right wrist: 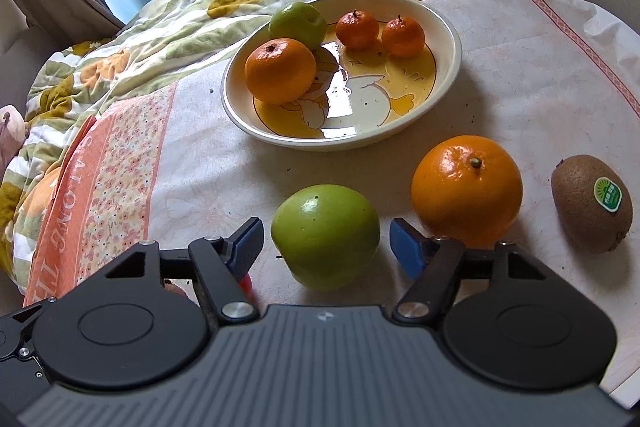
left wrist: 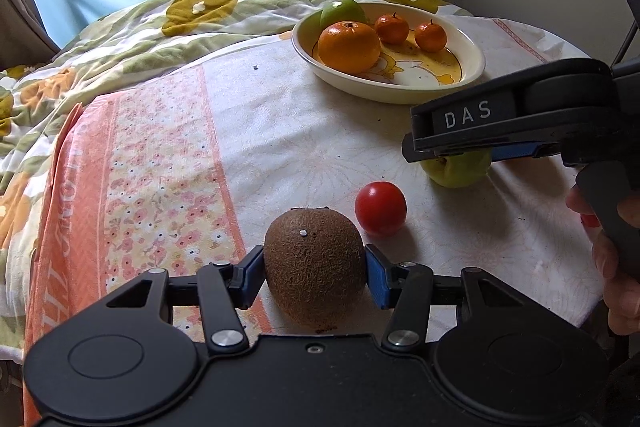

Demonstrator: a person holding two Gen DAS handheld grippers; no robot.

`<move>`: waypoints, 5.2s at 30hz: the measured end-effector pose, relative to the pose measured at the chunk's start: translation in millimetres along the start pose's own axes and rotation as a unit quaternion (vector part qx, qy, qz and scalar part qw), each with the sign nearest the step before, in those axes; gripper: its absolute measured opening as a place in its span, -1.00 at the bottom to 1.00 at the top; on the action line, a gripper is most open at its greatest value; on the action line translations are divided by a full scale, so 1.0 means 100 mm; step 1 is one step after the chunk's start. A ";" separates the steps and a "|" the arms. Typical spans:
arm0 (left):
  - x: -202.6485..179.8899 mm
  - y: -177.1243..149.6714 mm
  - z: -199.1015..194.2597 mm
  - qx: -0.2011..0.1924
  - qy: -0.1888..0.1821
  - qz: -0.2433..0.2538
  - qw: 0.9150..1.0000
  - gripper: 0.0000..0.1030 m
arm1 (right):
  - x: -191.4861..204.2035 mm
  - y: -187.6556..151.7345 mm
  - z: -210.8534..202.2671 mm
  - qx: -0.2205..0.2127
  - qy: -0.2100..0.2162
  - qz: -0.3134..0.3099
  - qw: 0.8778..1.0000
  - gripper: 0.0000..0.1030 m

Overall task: Organize fruits
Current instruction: 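Close the right tool on the green apple while the left tool lifts the kiwi, then carry the kiwi and green apple into the duck bowl and open both tools, then withdraw both tools from the bowl toward the orange and labelled kiwi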

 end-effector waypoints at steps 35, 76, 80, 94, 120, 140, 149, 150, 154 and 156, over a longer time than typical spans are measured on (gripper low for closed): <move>-0.13 0.20 -0.89 -0.063 -0.016 -0.035 0.997 0.09 | -0.07 0.10 -0.98 -0.052 0.025 -0.009 0.998 0.42; -0.85 1.70 0.53 0.011 0.015 -0.074 0.997 0.09 | -1.03 1.65 -0.18 0.019 0.073 -0.105 0.992 0.42; -0.84 1.69 0.59 0.019 0.017 -0.074 0.997 0.10 | -1.02 1.66 -0.12 0.025 0.075 -0.106 0.991 0.42; -0.67 1.51 -0.05 -0.030 0.026 -0.078 0.996 0.89 | -0.86 1.59 -0.23 0.017 0.075 -0.130 0.988 0.42; -0.38 1.25 -0.38 -0.054 0.087 -0.087 0.991 0.90 | -0.61 1.34 -0.04 0.012 0.087 -0.151 0.985 1.00; -0.32 1.06 -1.08 -0.108 0.044 -0.087 0.989 0.90 | -0.57 1.16 -1.12 -0.056 0.048 -0.138 0.988 1.00; -0.44 0.85 -1.32 -0.138 0.033 -0.049 0.989 0.90 | -0.66 0.72 -1.71 -0.093 0.014 -0.101 0.990 1.00; -0.46 0.83 -1.33 -0.141 0.032 -0.042 0.989 0.90 | -0.68 0.66 -1.77 -0.100 0.005 -0.098 0.990 1.00; -0.55 0.74 -1.35 -0.143 0.023 -0.006 0.990 0.90 | -0.78 0.44 -1.89 -0.108 -0.021 -0.077 0.991 1.00; -0.60 0.70 -1.34 -0.141 0.008 0.007 0.990 0.90 | -0.84 0.32 -1.94 -0.114 -0.032 -0.060 0.991 1.00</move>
Point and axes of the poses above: each gripper's, at about its wrist camera, not at the fingertips, and z roughly the way its jaws point, x to its left, y to its top, the point moved 7 cm from there along z, roughly the way its jaws point, and after that the axes turned 9 degrees about x, right-handed, at the moved point
